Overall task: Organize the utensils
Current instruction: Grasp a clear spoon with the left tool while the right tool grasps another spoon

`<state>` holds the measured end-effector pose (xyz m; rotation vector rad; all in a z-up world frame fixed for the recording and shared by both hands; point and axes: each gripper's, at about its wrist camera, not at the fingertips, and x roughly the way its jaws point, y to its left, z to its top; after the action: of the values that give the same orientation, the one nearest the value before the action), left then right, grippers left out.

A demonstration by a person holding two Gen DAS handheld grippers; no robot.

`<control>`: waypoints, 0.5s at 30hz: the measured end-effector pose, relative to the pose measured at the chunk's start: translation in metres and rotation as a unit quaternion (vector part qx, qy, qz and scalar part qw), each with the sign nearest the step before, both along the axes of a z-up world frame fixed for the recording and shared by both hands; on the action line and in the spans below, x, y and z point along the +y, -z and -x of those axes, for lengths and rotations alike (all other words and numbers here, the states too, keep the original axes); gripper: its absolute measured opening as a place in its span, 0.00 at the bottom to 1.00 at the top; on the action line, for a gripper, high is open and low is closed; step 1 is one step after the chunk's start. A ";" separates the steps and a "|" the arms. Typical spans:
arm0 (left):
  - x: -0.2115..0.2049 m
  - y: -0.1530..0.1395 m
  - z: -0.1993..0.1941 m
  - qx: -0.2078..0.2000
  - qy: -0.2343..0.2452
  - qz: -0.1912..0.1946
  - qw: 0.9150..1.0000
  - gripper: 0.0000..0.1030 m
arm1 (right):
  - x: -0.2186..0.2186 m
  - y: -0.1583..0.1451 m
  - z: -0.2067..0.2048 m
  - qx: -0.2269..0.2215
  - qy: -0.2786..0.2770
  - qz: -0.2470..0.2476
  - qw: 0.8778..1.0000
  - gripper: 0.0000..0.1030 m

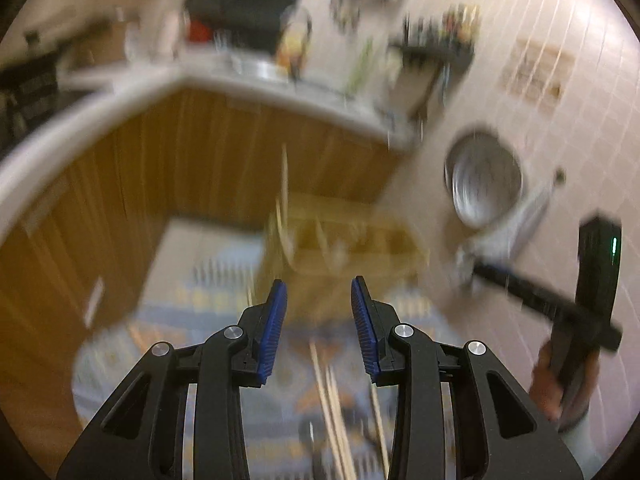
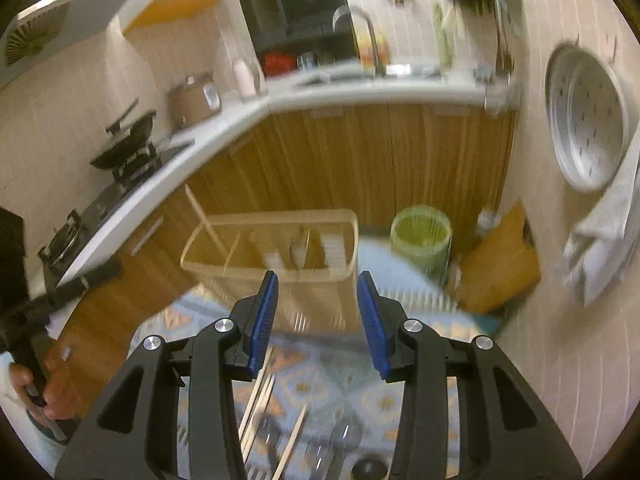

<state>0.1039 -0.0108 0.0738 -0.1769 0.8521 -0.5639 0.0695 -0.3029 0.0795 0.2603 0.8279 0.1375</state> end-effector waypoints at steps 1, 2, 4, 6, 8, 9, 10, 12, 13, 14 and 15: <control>-0.001 0.011 0.002 0.021 0.011 -0.006 1.000 0.31 | 0.001 0.007 -0.001 0.018 -0.005 -0.005 1.000 0.37; -0.003 0.028 0.005 0.052 0.029 -0.020 0.998 0.31 | 0.004 0.018 -0.001 0.044 -0.016 -0.013 0.999 0.37; -0.008 0.057 0.014 0.091 0.056 -0.048 0.993 0.31 | 0.010 0.040 -0.002 0.094 -0.037 -0.030 0.994 0.37; -0.014 0.088 0.025 0.131 0.089 -0.070 0.985 0.31 | 0.021 0.065 -0.002 0.145 -0.055 -0.045 0.987 0.37; -0.018 0.116 0.033 0.177 0.117 -0.081 0.974 0.30 | 0.027 0.083 0.000 0.174 -0.064 -0.052 0.981 0.37; -0.020 0.128 0.035 0.194 0.126 -0.084 0.969 0.30 | 0.031 0.093 0.002 0.191 -0.069 -0.057 0.978 0.36; -0.021 0.137 0.038 0.208 0.132 -0.086 0.965 0.30 | 0.033 0.099 0.002 0.199 -0.070 -0.059 0.976 0.35; -0.026 0.152 0.041 0.226 0.135 -0.099 0.960 0.29 | 0.038 0.109 0.004 0.213 -0.075 -0.066 0.972 0.33; -0.027 0.155 0.043 0.222 0.136 -0.106 0.960 0.29 | 0.041 0.111 0.006 0.217 -0.078 -0.066 0.971 0.32; -0.029 0.153 0.044 0.215 0.138 -0.111 0.961 0.29 | 0.044 0.114 0.006 0.220 -0.079 -0.065 0.970 0.31; -0.032 0.154 0.045 0.213 0.140 -0.119 0.959 0.29 | 0.048 0.118 0.008 0.227 -0.083 -0.063 0.968 0.30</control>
<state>0.0586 -0.0426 -0.0798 0.0486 1.3713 -0.6936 0.0614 -0.2551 -0.0386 0.3484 1.2997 0.2960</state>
